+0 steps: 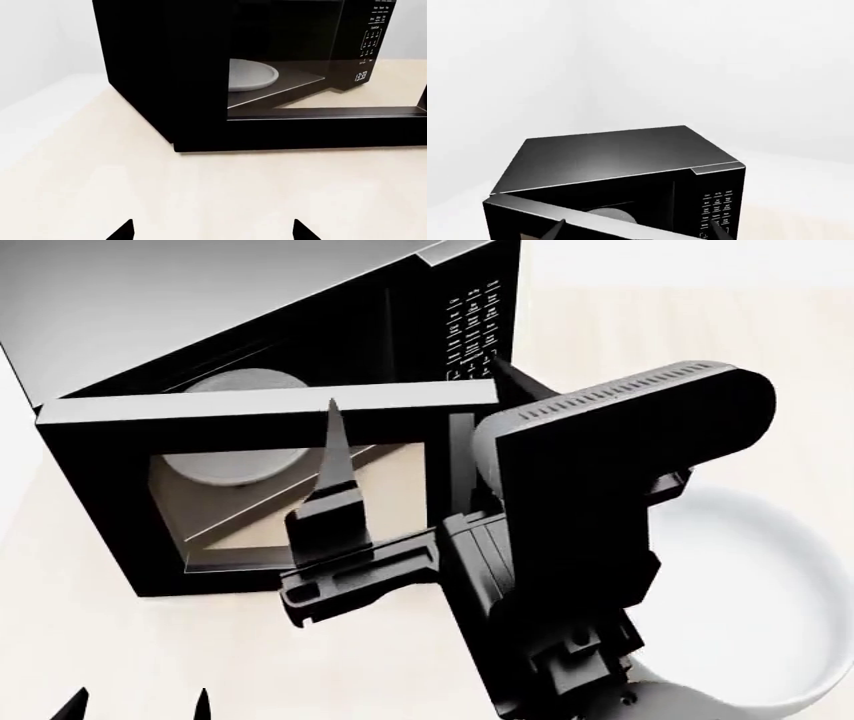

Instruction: Open the microwave.

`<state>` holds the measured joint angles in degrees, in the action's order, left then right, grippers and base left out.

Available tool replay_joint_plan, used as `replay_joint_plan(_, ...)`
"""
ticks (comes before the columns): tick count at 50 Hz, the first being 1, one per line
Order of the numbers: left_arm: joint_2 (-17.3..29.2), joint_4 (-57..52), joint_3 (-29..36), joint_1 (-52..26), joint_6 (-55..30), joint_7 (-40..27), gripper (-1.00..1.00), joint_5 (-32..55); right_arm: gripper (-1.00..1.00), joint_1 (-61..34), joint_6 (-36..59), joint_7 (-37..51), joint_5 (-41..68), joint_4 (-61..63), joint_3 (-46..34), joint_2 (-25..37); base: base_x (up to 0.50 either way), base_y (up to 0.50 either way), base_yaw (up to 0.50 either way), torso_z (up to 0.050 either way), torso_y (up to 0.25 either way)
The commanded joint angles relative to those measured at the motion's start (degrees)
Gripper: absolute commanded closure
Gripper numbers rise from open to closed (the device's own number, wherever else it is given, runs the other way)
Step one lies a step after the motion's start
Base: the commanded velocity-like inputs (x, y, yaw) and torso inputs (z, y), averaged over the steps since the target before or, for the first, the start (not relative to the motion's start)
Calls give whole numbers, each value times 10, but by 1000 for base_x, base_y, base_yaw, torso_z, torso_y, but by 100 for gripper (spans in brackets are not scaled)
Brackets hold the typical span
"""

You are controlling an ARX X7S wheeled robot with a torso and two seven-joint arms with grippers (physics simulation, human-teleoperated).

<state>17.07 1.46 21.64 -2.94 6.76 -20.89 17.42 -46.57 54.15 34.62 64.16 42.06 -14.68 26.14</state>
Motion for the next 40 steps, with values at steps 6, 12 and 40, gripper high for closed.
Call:
replay_joint_plan(6, 2, 1, 2, -1, -2, 2, -100, 9, -100, -182, 94, 222, 269, 41, 14, 11, 0, 0, 0, 0, 0)
replay_joint_plan(12, 2, 2, 2, -1, -1, 2, -100, 11, -100, -265, 99, 271, 310, 8, 4, 8, 0, 0, 0, 0, 0)
replay_joint_plan(40, 3, 5, 6, -4, 1, 1, -100, 14, -100, -495, 132, -32, 118, -443, -109, -53, 0, 0, 0, 0, 0)
